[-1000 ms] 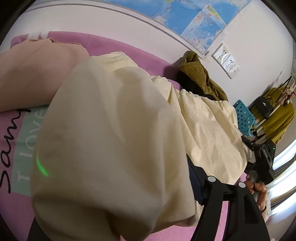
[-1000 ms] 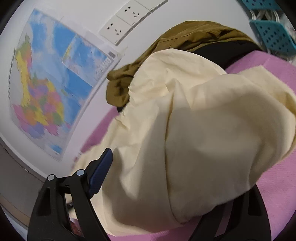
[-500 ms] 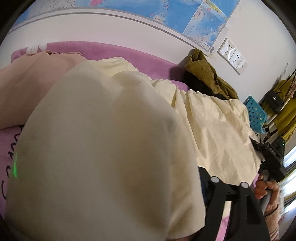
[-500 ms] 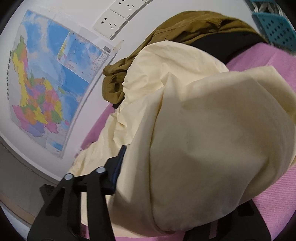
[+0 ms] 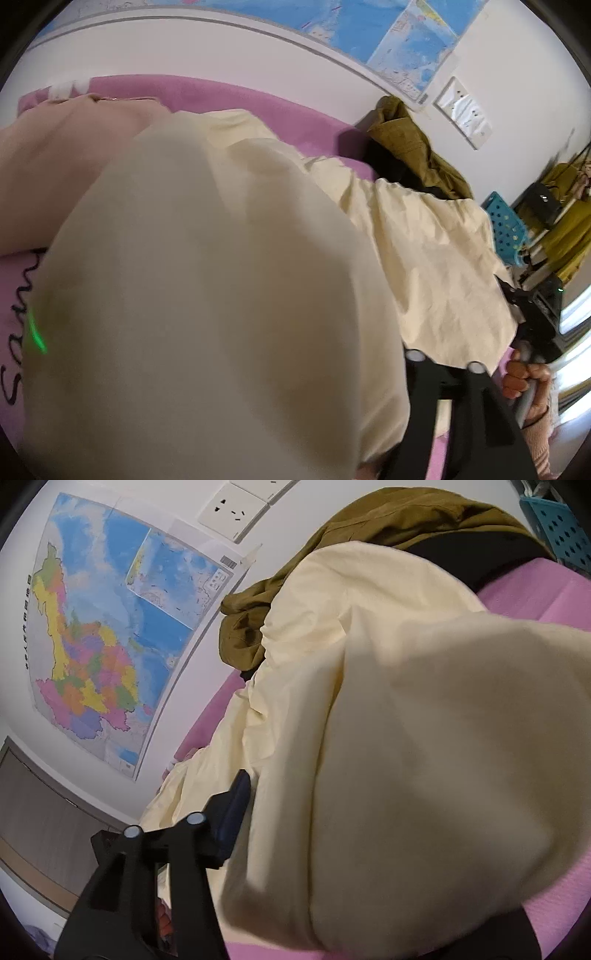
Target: Fold large clothes
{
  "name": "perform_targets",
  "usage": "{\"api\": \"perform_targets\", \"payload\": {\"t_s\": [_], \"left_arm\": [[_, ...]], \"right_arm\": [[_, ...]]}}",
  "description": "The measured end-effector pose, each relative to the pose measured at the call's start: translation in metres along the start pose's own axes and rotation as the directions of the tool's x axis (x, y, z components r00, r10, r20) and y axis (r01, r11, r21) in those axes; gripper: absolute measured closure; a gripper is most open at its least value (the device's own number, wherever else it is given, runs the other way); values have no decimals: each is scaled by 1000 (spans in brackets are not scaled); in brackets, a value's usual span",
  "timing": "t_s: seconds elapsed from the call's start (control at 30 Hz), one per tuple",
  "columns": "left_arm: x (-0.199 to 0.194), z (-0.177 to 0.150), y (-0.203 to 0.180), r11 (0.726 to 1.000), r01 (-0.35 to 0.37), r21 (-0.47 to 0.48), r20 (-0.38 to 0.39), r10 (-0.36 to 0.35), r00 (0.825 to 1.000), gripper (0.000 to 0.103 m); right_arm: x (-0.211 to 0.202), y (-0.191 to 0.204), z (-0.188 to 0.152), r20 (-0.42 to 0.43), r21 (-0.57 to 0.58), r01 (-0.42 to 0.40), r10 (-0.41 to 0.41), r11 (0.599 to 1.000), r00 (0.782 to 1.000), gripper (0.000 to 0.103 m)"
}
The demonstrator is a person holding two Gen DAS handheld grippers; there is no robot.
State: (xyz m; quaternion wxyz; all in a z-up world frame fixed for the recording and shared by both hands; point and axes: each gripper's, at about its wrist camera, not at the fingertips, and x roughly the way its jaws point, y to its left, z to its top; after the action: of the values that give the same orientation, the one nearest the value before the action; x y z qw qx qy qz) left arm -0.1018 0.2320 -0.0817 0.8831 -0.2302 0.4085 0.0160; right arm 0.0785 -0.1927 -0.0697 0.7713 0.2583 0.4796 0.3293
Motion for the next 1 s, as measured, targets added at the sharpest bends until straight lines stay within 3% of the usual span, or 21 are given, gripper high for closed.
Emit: {"api": "perform_targets", "payload": {"t_s": [0.07, 0.1, 0.13, 0.17, 0.23, 0.37, 0.57, 0.67, 0.8, 0.97, 1.0], "left_arm": [[3, 2, -2, 1000, -12, 6, 8, 12, 1000, 37], [4, 3, -2, 1000, -26, 6, 7, 26, 1000, 40], [3, 4, -3, 999, -38, 4, 6, 38, 999, 53], [2, 6, -2, 999, -41, -1, 7, 41, 999, 63], [-7, 10, -2, 1000, -30, -9, 16, 30, 999, 74], [-31, 25, -8, 999, -26, 33, 50, 24, 998, 82], [-85, 64, -8, 998, -9, 63, 131, 0, 991, 85], [-109, 80, -4, 996, -33, 78, 171, 19, 985, 86], [-157, 110, 13, 991, -113, 72, 275, 89, 957, 86], [-207, 149, 55, 957, -290, 19, 383, 260, 886, 86], [-217, 161, 69, 938, -347, -2, 403, 319, 858, 86]], "right_arm": [[4, 4, 1, -1, -13, 4, -4, 1000, 1000, 45], [5, 5, 2, -5, -12, 4, -5, 1000, 1000, 55], [5, 7, 2, -5, -14, 1, -1, 1000, 1000, 69], [2, 11, 3, -2, -22, -19, 19, 1000, 1000, 74], [-6, 21, 5, 3, -38, -46, 46, 998, 999, 83], [-29, 72, 12, 39, -155, -88, 95, 984, 995, 86], [-43, 147, 24, 53, -295, -176, 200, 939, 978, 86], [-37, 181, 33, 43, -352, -221, 251, 910, 967, 86], [-12, 229, 48, 13, -402, -290, 322, 868, 947, 87], [53, 307, 60, -49, -449, -375, 396, 811, 917, 87], [73, 328, 60, -72, -455, -403, 418, 794, 906, 87]]}}
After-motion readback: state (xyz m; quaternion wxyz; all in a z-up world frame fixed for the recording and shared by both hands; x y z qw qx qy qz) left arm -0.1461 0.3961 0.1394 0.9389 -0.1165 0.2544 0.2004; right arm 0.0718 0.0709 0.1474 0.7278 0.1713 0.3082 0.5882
